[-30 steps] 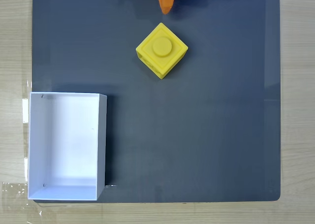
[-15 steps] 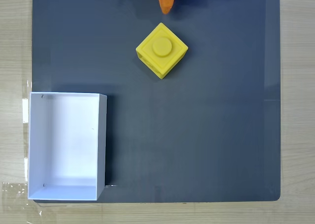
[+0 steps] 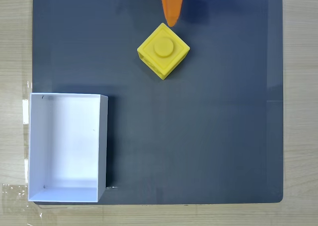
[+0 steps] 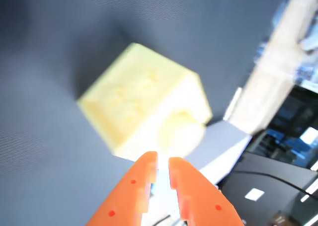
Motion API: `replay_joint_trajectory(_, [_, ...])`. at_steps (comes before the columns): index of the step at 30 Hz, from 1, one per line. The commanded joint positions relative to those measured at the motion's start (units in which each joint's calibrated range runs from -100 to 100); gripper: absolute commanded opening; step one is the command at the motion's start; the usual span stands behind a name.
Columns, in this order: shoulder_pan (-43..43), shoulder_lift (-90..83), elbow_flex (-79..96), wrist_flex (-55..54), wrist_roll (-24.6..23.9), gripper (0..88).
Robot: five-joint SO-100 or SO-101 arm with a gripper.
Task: Grasp a yellow block and put it in the box
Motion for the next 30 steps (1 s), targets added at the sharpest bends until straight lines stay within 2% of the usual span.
replay_joint_trajectory(1, [-0.42,11.40,-14.23,-1.84,-0.24,3.2])
replay_joint_trajectory(9, [0.51,33.52,-43.54,0.69,0.34,3.3])
replay_joint_trajectory(13, [0.51,43.94,-55.30,12.38,1.75,3.4])
replay_joint_trajectory(15, [0.51,51.15,-62.18,21.19,5.00,3.4])
replay_joint_trajectory(20, [1.69,61.23,-72.58,32.80,10.57,3.9])
replay_joint_trajectory(23, [3.20,65.04,-75.20,36.55,14.34,11.7])
replay_joint_trajectory(30, [8.59,68.35,-75.47,42.22,22.95,44.3])
